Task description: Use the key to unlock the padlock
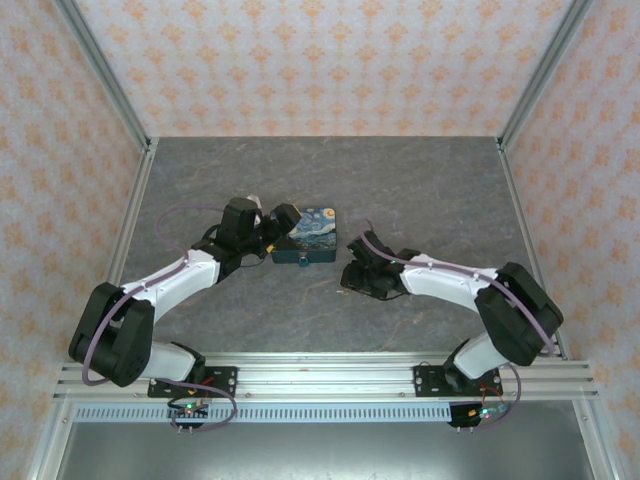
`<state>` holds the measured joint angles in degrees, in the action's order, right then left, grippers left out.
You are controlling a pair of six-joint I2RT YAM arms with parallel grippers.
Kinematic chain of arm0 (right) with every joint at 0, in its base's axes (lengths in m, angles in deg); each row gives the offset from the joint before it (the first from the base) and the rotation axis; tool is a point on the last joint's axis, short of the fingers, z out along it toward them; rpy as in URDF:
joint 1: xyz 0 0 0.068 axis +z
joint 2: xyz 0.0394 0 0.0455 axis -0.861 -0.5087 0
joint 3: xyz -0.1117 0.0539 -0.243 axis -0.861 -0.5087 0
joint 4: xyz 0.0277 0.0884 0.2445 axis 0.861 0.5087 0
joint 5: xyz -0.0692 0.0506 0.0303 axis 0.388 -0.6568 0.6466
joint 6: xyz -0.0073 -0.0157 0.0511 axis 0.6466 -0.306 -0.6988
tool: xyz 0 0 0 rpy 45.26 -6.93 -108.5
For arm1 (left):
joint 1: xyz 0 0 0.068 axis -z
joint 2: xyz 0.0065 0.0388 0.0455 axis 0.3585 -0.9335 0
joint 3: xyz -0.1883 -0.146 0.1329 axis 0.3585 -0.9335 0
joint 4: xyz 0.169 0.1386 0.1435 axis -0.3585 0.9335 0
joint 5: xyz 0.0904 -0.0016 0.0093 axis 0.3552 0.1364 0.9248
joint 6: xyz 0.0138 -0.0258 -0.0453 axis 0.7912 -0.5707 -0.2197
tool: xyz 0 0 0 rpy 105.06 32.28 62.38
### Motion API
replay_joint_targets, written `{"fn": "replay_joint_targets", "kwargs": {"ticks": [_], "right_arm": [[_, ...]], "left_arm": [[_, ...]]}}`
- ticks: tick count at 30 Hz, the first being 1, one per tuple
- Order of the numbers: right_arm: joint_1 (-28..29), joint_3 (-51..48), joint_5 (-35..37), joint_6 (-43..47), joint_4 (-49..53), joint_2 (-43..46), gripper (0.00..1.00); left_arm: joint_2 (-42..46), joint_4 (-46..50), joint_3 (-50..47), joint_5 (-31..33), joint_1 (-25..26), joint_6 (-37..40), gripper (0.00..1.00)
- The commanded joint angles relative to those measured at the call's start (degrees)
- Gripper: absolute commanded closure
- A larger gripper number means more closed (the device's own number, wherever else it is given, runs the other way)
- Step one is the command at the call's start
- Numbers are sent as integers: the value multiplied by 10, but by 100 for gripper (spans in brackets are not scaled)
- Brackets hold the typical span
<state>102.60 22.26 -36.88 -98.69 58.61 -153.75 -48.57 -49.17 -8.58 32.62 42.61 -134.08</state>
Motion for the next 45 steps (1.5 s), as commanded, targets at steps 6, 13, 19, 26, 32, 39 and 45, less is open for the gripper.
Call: {"fn": "replay_joint_targets", "kwargs": {"ticks": [6,13,19,26,32,39,45], "right_arm": [[55,95,84,-88,122,-80,51],[60,83,126,-128,131,-77,52],[60,96,122,-129,127,-93,52],[59,117,114,-126,130,-126,54],[67,133,99,-108,149,-154,61],[97,169,86,-79,183,-199,61],[103,165,55,-74,161,-218,71]], "left_arm": [[4,-22,-11,2,-3,-5,0],[6,-22,-13,2,-2,1,0],[2,-29,-13,-2,-2,1,0],[7,-29,-15,-2,-4,3,0],[8,-31,-18,-2,-4,2,0],[6,-33,-18,-2,-4,1,0],[6,-31,-18,-3,-4,1,0]]}}
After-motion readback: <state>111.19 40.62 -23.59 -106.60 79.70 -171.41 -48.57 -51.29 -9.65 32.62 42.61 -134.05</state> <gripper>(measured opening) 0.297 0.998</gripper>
